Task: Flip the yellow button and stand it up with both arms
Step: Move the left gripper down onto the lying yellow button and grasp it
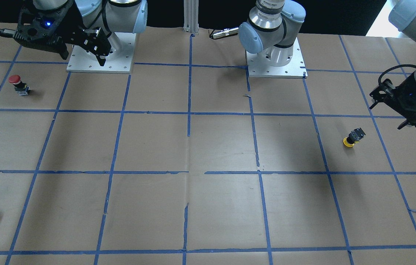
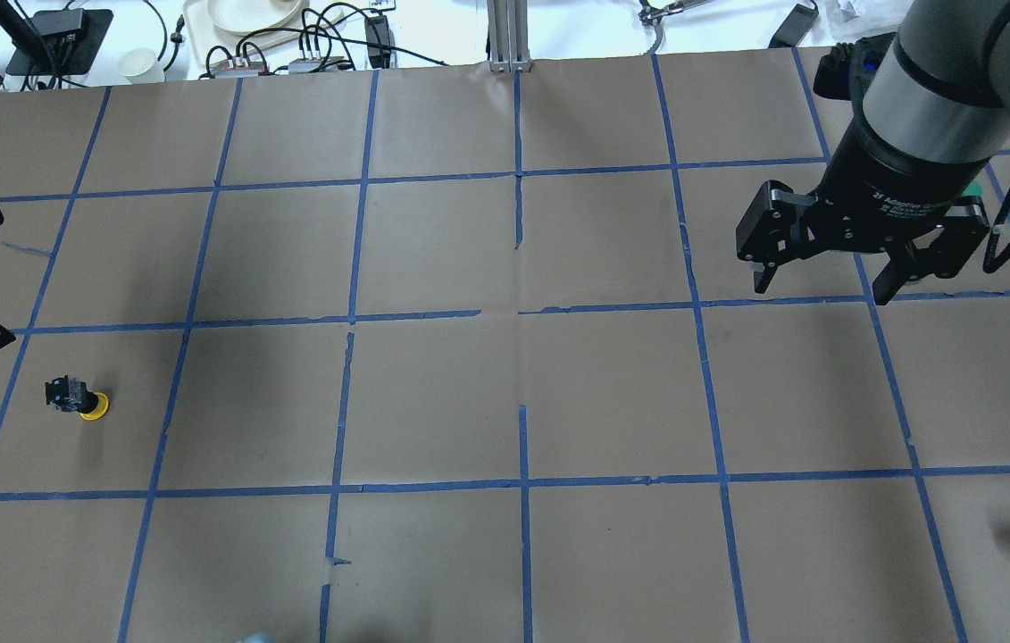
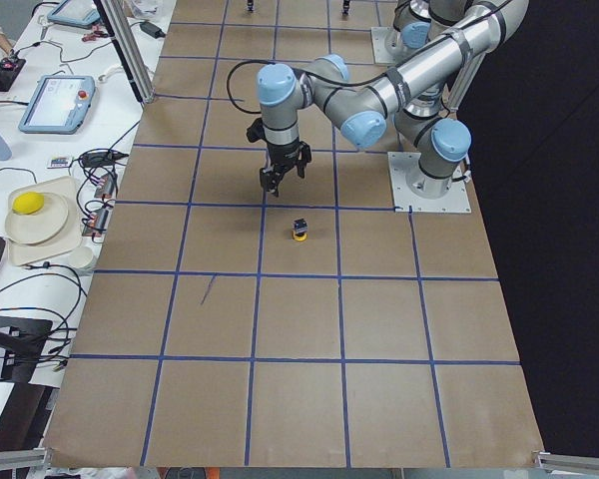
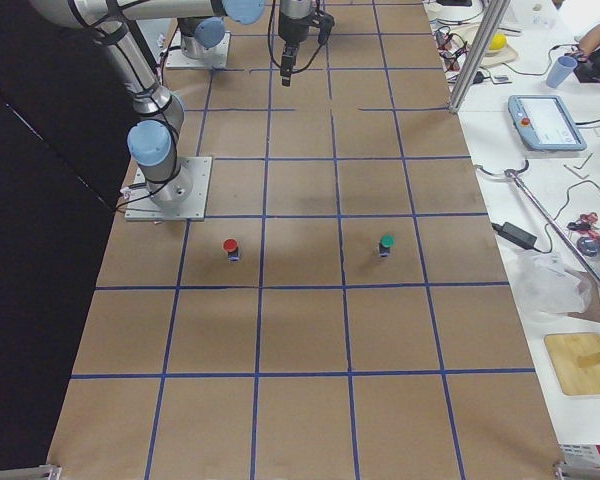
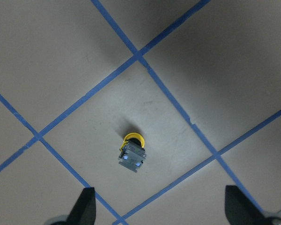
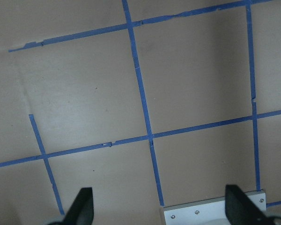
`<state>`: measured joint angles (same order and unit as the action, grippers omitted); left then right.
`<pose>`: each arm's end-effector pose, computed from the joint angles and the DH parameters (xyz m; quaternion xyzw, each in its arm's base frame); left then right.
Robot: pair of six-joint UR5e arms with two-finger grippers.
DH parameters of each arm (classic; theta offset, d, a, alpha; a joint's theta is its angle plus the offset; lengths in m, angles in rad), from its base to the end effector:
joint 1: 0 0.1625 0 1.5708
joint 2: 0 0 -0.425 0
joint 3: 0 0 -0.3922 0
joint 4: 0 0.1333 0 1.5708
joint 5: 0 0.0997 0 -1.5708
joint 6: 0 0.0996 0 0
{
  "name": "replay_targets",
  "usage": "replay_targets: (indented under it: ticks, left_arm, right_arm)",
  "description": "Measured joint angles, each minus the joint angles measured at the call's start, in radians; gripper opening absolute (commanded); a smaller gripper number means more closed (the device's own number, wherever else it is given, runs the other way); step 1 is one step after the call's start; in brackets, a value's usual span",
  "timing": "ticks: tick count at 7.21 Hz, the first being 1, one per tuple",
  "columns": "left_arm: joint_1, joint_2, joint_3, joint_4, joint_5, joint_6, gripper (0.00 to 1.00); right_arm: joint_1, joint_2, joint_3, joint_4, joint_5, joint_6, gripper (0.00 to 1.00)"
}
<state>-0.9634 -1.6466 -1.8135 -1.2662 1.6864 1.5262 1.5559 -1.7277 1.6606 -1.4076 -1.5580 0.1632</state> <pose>0.1870 -0.4825 0.3631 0.4430 0.8946 0.0539 0.0218 0.1284 -0.4165 0.4999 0.0891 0.9948 0.0484 0.0028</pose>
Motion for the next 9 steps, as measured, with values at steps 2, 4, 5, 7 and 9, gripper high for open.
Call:
replay_targets:
  ticks: [2, 4, 5, 7, 9]
  left_arm:
    - [0.082, -0.030, -0.097, 0.110, -0.063, 0.148, 0.96]
    - [0.116, -0.067, -0.199, 0.233, -0.107, 0.206, 0.96]
    - [0.121, -0.087, -0.246, 0.317, -0.112, 0.221, 0.96]
    - [0.124, -0.105, -0.290, 0.392, -0.108, 0.244, 0.88]
    - [0.125, -0.112, -0.296, 0.402, -0.105, 0.267, 0.31]
  right_arm:
    - [-0.003, 0.003, 0.002, 0.000, 0.043, 0.005, 1.00]
    - [-0.004, 0.003, 0.005, -0.003, 0.057, -0.003, 1.00]
    - [-0.005, 0.000, 0.005, 0.002, 0.052, -0.005, 1.00]
    - [-0.005, -0.001, 0.006, 0.005, 0.047, -0.005, 1.00]
    - [-0.007, -0.001, 0.007, 0.012, 0.047, 0.002, 1.00]
